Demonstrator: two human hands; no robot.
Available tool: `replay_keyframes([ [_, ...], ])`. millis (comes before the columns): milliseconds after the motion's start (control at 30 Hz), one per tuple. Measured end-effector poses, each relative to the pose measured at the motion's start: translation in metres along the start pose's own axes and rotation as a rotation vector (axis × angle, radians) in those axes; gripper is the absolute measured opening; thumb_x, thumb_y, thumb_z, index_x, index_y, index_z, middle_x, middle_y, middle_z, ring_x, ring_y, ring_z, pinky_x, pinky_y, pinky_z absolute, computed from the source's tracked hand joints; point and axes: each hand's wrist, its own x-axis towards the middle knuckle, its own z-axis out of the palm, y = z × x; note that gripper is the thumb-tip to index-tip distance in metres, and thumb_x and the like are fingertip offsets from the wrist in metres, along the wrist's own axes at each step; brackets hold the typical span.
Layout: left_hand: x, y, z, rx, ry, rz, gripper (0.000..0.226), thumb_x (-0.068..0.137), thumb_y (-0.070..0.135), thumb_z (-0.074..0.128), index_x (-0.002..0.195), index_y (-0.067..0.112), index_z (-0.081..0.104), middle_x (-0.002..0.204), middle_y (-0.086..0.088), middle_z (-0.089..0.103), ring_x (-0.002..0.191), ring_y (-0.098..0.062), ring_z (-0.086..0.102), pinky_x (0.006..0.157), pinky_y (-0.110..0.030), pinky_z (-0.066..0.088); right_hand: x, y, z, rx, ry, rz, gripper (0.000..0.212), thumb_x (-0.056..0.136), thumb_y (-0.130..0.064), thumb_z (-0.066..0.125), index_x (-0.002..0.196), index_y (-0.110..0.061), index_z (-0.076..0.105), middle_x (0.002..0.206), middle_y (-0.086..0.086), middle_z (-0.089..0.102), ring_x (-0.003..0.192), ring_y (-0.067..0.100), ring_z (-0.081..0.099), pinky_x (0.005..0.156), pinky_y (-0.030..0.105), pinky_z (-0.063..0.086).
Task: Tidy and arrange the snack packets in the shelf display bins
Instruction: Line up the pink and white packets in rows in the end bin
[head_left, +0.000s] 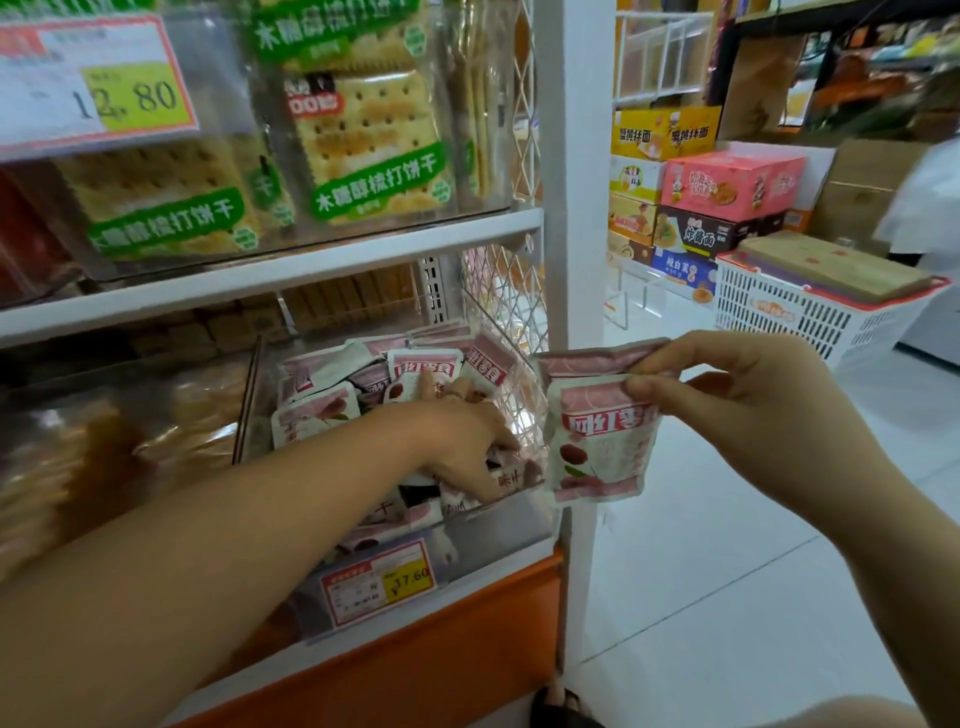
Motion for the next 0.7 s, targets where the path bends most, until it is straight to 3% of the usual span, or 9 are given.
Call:
replay_keyframes([
  [100, 0.0, -0.004, 0.008, -0.015, 0.134, 0.015, 0.051, 0.086, 0.06, 0.048, 0.132, 0.038, 0.047, 0.148, 0.011, 0.031, 0.141, -0.027, 0.014, 0.109, -0.06, 0.0, -0.001, -0.003, 0.0, 0.036, 0.026, -0.032, 0.019, 0.064, -0.05, 0.058, 0.071, -0.036, 0.067, 0.075, -0.017, 0.07, 0.072, 0.013, 0.067, 0.065, 0.031, 0.055],
  [167, -0.001, -0.011, 0.009, -0.003, 0.158, 0.022, 0.036, 0.088, 0.058, 0.047, 0.11, 0.032, 0.057, 0.141, 0.009, 0.039, 0.138, -0.025, 0.015, 0.108, -0.065, -0.002, -0.001, -0.006, 0.001, 0.082, 0.054, -0.049, 0.016, 0.067, -0.047, 0.059, 0.073, -0.035, 0.068, 0.078, -0.018, 0.07, 0.073, 0.012, 0.067, 0.063, 0.03, 0.055],
  [233, -0.002, -0.017, 0.011, 0.036, 0.187, 0.027, 0.033, 0.089, 0.056, 0.047, 0.092, 0.024, 0.055, 0.123, 0.007, 0.049, 0.13, -0.026, 0.026, 0.107, -0.064, 0.004, 0.0, -0.008, 0.006, 0.138, 0.078, -0.068, 0.011, 0.07, -0.038, 0.063, 0.075, -0.03, 0.069, 0.081, -0.018, 0.07, 0.074, 0.007, 0.068, 0.066, 0.025, 0.056],
  [333, -0.008, -0.025, 0.013, 0.008, 0.248, 0.012, 0.04, 0.088, 0.054, 0.051, 0.107, 0.02, 0.061, 0.093, 0.015, 0.049, 0.122, -0.024, 0.035, 0.109, -0.059, 0.004, 0.001, -0.012, 0.021, 0.169, 0.109, -0.111, 0.007, 0.072, -0.033, 0.064, 0.076, -0.029, 0.068, 0.077, -0.016, 0.071, 0.077, 0.002, 0.067, 0.071, 0.015, 0.054],
  [400, -0.012, -0.028, 0.015, -0.016, 0.269, -0.001, 0.035, 0.09, 0.048, 0.052, 0.103, 0.018, 0.062, 0.083, 0.017, 0.04, 0.121, -0.022, 0.034, 0.112, -0.057, -0.003, 0.002, -0.011, 0.034, 0.147, 0.09, -0.157, 0.006, 0.073, -0.033, 0.063, 0.077, -0.032, 0.067, 0.081, -0.015, 0.07, 0.079, 0.001, 0.067, 0.071, 0.011, 0.052],
  [533, -0.02, -0.037, 0.02, -0.07, 0.386, -0.024, 0.029, 0.089, 0.04, 0.054, 0.105, 0.017, 0.063, 0.083, 0.016, 0.044, 0.114, -0.017, 0.039, 0.114, -0.052, -0.006, 0.004, -0.003, 0.049, 0.035, 0.031, -0.272, 0.009, 0.079, -0.029, 0.064, 0.084, -0.026, 0.071, 0.081, -0.014, 0.066, 0.082, 0.002, 0.064, 0.075, 0.009, 0.05],
  [700, -0.021, -0.061, 0.023, -0.158, 0.423, -0.068, 0.029, 0.083, 0.048, 0.058, 0.091, 0.021, 0.063, 0.104, 0.007, 0.059, 0.11, -0.017, 0.044, 0.109, -0.051, 0.012, 0.011, 0.007, 0.061, -0.203, -0.168, -0.278, 0.006, 0.08, -0.022, 0.07, 0.085, -0.02, 0.074, 0.075, -0.021, 0.059, 0.067, -0.004, 0.059, 0.076, 0.007, 0.047],
])
